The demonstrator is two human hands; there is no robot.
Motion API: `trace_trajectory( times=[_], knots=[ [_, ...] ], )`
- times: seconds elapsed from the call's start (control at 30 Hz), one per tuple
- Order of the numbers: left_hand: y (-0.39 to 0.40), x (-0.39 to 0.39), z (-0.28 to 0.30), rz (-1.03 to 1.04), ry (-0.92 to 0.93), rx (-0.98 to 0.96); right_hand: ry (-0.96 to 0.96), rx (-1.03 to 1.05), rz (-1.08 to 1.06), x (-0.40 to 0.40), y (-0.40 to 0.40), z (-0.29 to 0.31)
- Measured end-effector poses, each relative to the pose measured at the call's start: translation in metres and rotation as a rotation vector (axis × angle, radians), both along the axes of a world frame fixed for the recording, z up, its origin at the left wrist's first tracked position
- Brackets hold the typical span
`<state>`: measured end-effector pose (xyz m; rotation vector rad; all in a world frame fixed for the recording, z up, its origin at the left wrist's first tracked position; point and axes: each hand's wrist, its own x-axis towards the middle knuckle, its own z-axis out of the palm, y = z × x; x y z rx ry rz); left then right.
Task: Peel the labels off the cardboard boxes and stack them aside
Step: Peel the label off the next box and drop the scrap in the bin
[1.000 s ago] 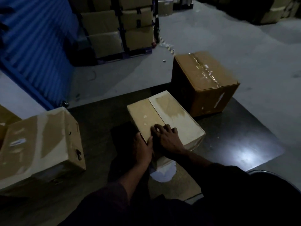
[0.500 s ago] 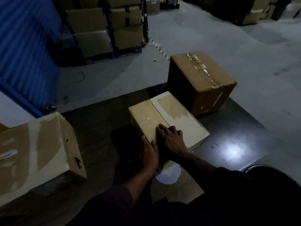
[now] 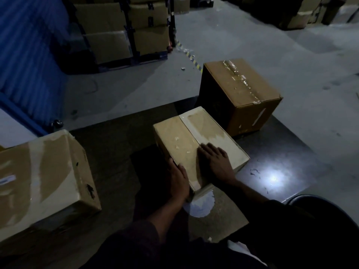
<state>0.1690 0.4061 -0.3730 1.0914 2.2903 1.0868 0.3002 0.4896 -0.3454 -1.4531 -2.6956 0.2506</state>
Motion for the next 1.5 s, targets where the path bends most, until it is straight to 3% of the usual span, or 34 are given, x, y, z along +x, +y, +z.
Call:
trace_trajectory(
  times=[0.23,0.4,0.5,0.57,0.67,0.8,1.03,1.5],
  knots=[
    [0.028,-0.035,-0.001,0.100,-0.158,0.007,0.102,0.085,-0.194,0.043,0.007,-0.007],
    [0.062,-0.072,0.004,0.269,-0.324,0.053,0.157,0.095,-0.036,0.050,0.000,-0.013],
    [0.056,-0.062,0.004,0.328,-0.278,0.109,0.167,0.162,0.080,0.063,0.008,-0.014],
    [0.038,-0.043,0.001,0.293,-0.240,0.188,0.153,0.154,0.129,0.071,0.020,-0.018],
    [0.022,-0.011,0.000,0.149,-0.340,0.232,0.177,0.116,0.086,0.079,0.052,-0.024],
    [0.054,-0.003,0.000,-0.048,-0.327,0.122,0.185,0.093,0.095,0.075,0.093,-0.015],
    [0.133,-0.022,0.020,0.014,-0.032,-0.053,0.184,0.002,0.159,0.049,0.148,-0.003],
    [0.163,0.019,0.022,0.024,0.031,-0.099,0.125,-0.006,0.124,0.073,0.197,-0.001]
  ],
)
